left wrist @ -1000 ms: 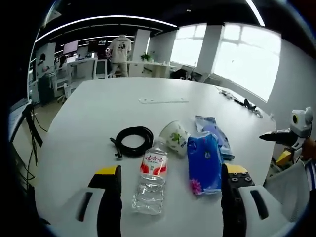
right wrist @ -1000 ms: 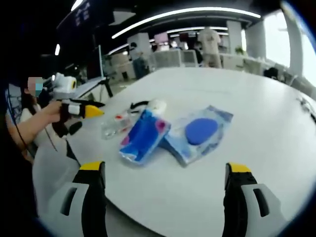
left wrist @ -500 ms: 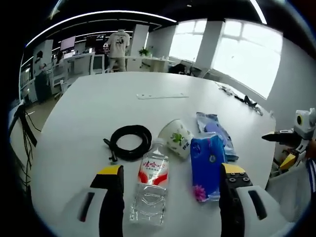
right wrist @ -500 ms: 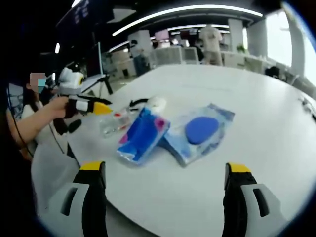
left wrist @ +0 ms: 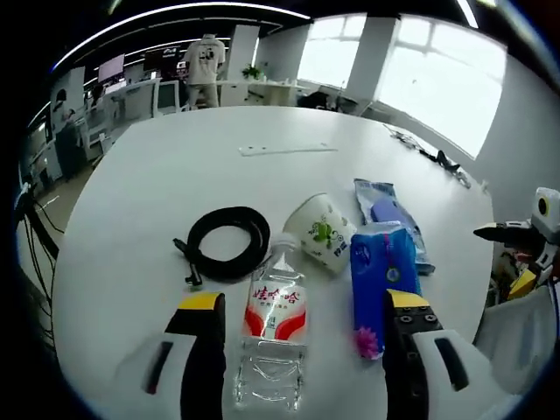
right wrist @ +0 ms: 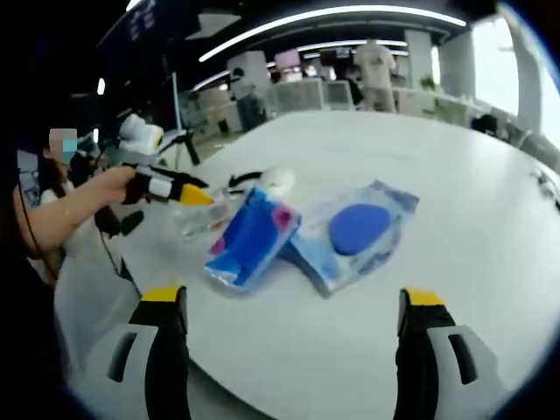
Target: Arrange the tabletop items into an orderly group along one side of the table until the central work area is clear of visible clutter.
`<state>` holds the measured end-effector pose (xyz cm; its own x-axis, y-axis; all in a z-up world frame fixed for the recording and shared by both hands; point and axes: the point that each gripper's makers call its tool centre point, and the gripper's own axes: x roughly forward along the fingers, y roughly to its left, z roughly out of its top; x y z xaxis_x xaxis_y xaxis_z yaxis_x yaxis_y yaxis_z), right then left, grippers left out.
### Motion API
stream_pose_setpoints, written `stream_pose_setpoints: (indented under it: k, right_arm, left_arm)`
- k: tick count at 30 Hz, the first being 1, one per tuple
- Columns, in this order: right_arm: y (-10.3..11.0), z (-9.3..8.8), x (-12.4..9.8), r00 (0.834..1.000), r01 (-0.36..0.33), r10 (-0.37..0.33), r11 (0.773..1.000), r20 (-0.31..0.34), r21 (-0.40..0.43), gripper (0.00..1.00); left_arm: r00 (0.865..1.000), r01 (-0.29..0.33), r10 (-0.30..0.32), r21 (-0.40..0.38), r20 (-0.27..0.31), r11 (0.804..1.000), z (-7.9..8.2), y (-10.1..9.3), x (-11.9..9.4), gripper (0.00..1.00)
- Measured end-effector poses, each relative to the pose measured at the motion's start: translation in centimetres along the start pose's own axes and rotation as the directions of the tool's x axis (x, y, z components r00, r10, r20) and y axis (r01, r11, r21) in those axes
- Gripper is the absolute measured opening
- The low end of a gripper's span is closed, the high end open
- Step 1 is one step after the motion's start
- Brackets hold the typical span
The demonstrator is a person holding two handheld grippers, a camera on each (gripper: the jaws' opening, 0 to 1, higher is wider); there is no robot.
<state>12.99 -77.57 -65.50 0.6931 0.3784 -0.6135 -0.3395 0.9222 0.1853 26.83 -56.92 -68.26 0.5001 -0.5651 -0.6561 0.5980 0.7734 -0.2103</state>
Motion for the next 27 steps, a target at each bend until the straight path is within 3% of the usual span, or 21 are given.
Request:
stream_pose_setpoints:
  k: [13, 20, 23, 27]
  right_arm:
    - [-0.4, -0.8, 0.7, 1.0, -0.003, 0.004, 1.0, -0.021, 0.022, 0.99]
    - [-0.3, -1.2, 0.9, 0.999, -0.011, 0.012, 0.999, -0.031, 0.032, 0.99]
    - [-0.4, -1.2, 1.0, 1.0, -0.012, 0.013, 0.999, -0.027, 0.041, 0.99]
    - [-0.5, -1.5, 1.1, 0.999, -0.01, 0.011, 0.999, -0.036, 0.042, 0.98]
  left_arm:
    - [0.992, -0.021, 0.019, -0.014, -0.124, 1.0, -0.8, 0.6, 1.8, 0.67]
    - [0.981, -0.03, 0.035, 0.028, -0.193, 0.999, -0.9, 1.1, 2.5, 0.62]
    - [0.982, -0.039, 0.047, 0.048, -0.184, 0.998, -0.4, 1.3, 2.7, 0.61]
    - [0.966, -0.042, 0.054, 0.053, -0.254, 0.998, -0.9, 1.8, 3.0, 0.58]
